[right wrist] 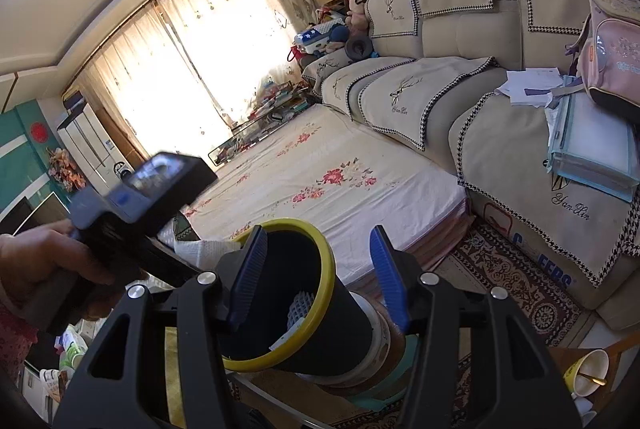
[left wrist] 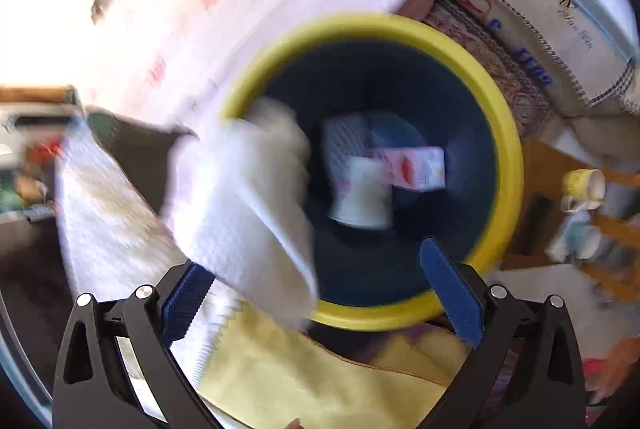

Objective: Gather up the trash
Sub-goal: 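Carry the tissue over the bin and release it inside, then grasp the white tube with the right gripper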

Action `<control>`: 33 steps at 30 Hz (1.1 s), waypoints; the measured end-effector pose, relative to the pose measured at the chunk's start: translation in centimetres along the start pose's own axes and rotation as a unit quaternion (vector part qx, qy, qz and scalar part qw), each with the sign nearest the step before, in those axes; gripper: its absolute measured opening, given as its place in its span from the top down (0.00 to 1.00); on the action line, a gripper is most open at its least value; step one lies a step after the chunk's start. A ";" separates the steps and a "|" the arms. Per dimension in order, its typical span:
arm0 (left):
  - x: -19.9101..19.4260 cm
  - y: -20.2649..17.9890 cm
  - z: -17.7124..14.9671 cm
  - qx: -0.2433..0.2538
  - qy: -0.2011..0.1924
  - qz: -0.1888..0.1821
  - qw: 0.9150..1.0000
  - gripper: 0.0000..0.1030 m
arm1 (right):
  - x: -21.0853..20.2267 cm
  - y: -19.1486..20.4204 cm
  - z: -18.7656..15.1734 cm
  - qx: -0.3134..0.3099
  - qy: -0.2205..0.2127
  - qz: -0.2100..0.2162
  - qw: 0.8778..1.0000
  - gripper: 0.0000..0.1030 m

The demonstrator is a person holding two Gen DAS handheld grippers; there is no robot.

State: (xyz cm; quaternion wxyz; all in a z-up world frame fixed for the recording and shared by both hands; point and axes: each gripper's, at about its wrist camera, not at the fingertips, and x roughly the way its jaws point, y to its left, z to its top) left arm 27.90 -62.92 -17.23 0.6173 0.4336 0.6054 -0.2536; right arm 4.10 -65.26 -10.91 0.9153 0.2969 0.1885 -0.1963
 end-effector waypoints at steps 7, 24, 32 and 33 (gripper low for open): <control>-0.5 -4.4 -0.6 0.155 -0.025 0.177 0.972 0.05 | -0.7 -0.4 0.3 0.002 -0.009 0.006 1.000 0.48; -13.3 5.6 -7.8 -0.069 -0.194 -0.012 0.979 0.05 | -1.9 1.4 0.0 -0.024 -0.019 0.001 1.000 0.41; -15.1 16.3 -31.7 -0.267 -0.366 -0.039 0.891 0.05 | 0.1 10.7 -3.8 -0.134 0.045 0.077 0.987 0.40; -14.6 17.3 -35.1 -0.296 -0.378 -0.036 0.876 0.05 | 0.2 12.5 -4.7 -0.152 0.055 0.097 0.982 0.40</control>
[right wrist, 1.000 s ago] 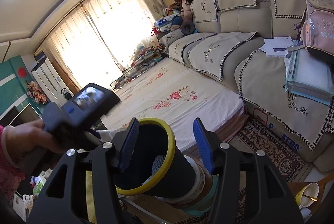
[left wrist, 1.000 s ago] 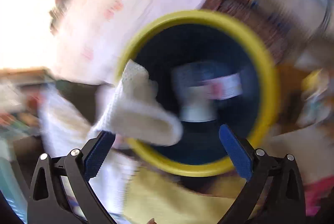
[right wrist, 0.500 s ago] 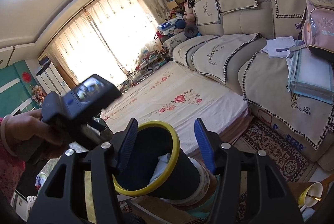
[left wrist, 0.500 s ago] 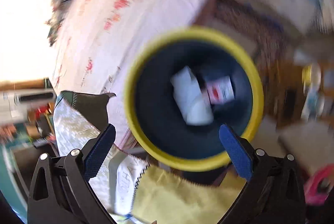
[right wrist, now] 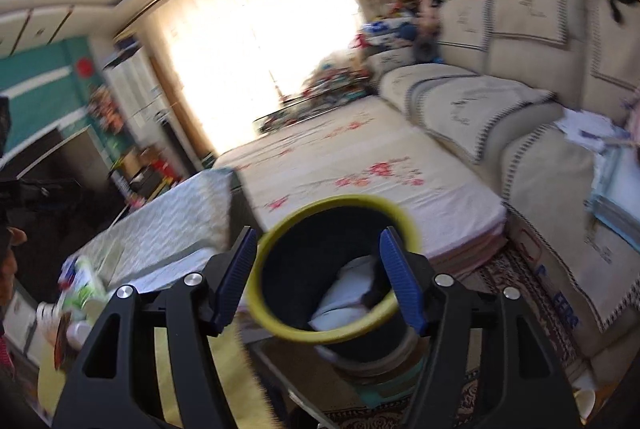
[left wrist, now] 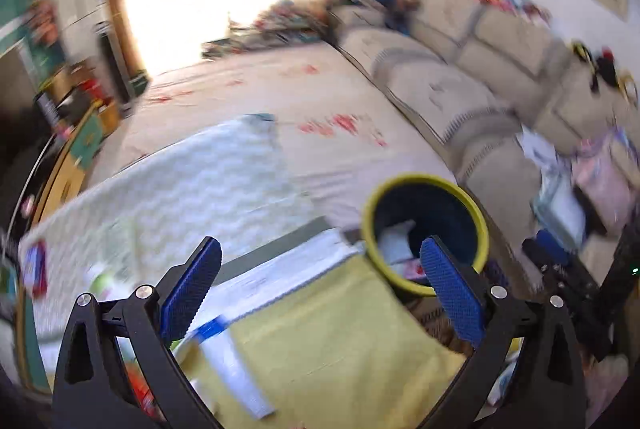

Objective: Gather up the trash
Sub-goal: 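Grasp the white tube with the right gripper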

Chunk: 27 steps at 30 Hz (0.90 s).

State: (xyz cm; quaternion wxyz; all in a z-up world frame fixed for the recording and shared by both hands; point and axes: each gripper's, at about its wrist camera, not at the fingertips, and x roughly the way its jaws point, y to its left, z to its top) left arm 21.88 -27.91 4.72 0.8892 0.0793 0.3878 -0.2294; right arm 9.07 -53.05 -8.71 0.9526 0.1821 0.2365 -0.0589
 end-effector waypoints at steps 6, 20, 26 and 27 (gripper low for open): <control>-8.1 12.1 -9.8 -0.135 -0.069 0.077 0.985 0.05 | 2.7 12.5 -4.6 -0.119 0.077 0.121 0.983 0.41; -9.7 21.9 -25.0 -0.244 -0.055 0.102 0.963 0.05 | 8.9 26.7 -12.5 -0.231 0.187 0.124 0.947 0.66; -7.4 20.8 -25.4 -0.235 -0.041 0.073 0.968 0.05 | 9.4 26.4 -12.6 -0.234 0.196 0.116 0.945 0.79; -7.3 20.6 -25.4 -0.234 -0.042 0.071 0.969 0.05 | 9.3 26.3 -12.5 -0.233 0.195 0.117 0.945 0.87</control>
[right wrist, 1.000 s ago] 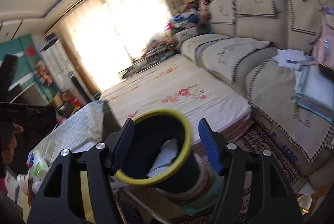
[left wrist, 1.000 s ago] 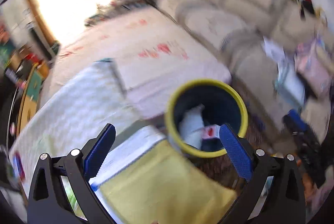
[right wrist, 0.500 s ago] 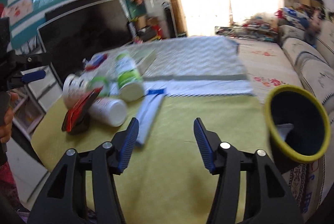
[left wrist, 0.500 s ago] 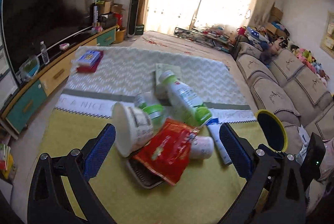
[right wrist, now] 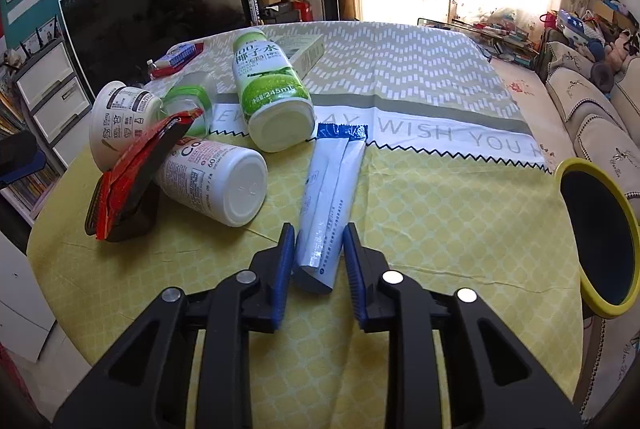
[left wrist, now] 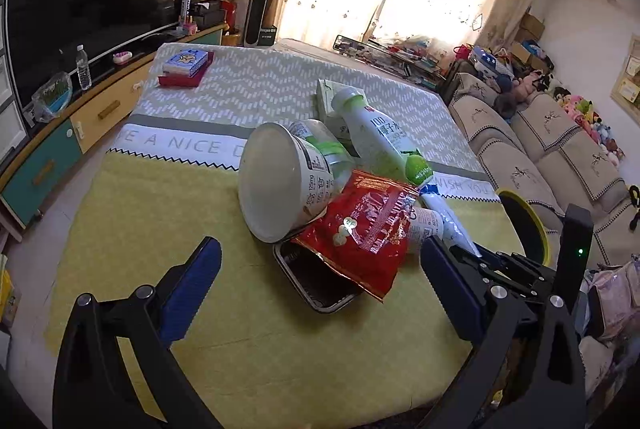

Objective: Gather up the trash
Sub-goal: 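Grasp the white tube with the right gripper, then carry the white tube to the bin and release it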

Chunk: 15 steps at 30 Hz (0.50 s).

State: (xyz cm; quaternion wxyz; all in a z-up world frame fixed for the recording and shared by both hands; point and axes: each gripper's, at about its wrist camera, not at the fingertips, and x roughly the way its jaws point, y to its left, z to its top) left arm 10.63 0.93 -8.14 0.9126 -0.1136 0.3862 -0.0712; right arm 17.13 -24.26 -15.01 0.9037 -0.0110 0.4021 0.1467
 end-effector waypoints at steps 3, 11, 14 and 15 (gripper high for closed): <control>-0.2 -0.2 -0.2 0.000 -0.002 -0.006 1.000 0.05 | -0.6 -0.6 -0.1 0.009 -0.003 0.015 1.000 0.92; -0.6 -0.9 -0.4 0.002 -0.015 -0.004 1.000 0.05 | -4.6 -1.8 -0.2 0.017 -0.037 0.044 0.998 0.93; -0.4 -1.4 -0.6 0.013 -0.012 -0.002 1.000 0.05 | -6.2 -4.0 -0.1 0.034 -0.055 0.022 0.998 0.93; -0.3 -1.5 -0.6 0.015 -0.008 -0.003 1.000 0.05 | -6.8 -5.2 -0.1 0.046 -0.064 0.009 0.997 0.93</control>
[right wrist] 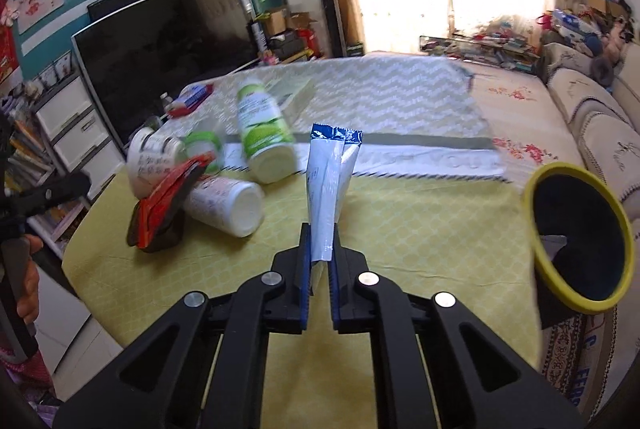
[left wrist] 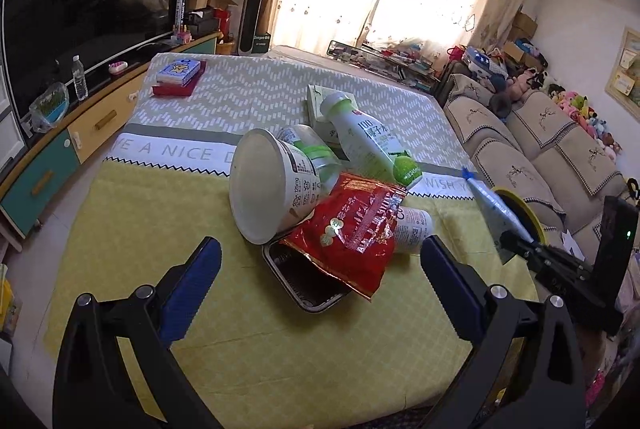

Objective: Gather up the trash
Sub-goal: 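Carry the white tube to the bin and release it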

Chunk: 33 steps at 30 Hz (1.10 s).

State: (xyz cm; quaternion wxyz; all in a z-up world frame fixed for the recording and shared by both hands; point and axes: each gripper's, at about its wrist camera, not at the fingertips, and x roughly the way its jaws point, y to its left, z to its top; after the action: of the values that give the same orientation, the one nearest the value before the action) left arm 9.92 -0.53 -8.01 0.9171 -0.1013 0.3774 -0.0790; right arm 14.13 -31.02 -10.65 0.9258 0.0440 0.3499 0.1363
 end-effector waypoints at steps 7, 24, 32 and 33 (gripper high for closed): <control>1.0 1.1 -0.2 -0.039 0.018 -0.035 0.998 0.05 | -1.6 -11.1 0.1 0.098 -0.021 -0.125 0.987 0.93; 2.0 -0.1 0.2 0.004 0.000 0.013 1.000 0.05 | 2.7 -21.5 -1.3 0.156 0.013 -0.265 0.951 0.65; 3.7 0.1 1.1 0.011 0.002 0.023 1.000 0.05 | 0.1 -17.7 -1.7 0.141 -0.019 -0.228 0.963 0.61; 3.8 0.2 1.3 0.014 -0.001 0.024 1.000 0.07 | 0.0 -17.4 -1.7 0.138 -0.021 -0.224 0.965 0.61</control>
State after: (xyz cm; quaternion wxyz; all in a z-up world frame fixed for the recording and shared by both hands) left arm 13.58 -1.03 -9.73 0.9203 -0.0796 0.3781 -0.0617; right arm 16.82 -47.76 -14.99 0.9247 0.0951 0.3468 -0.1251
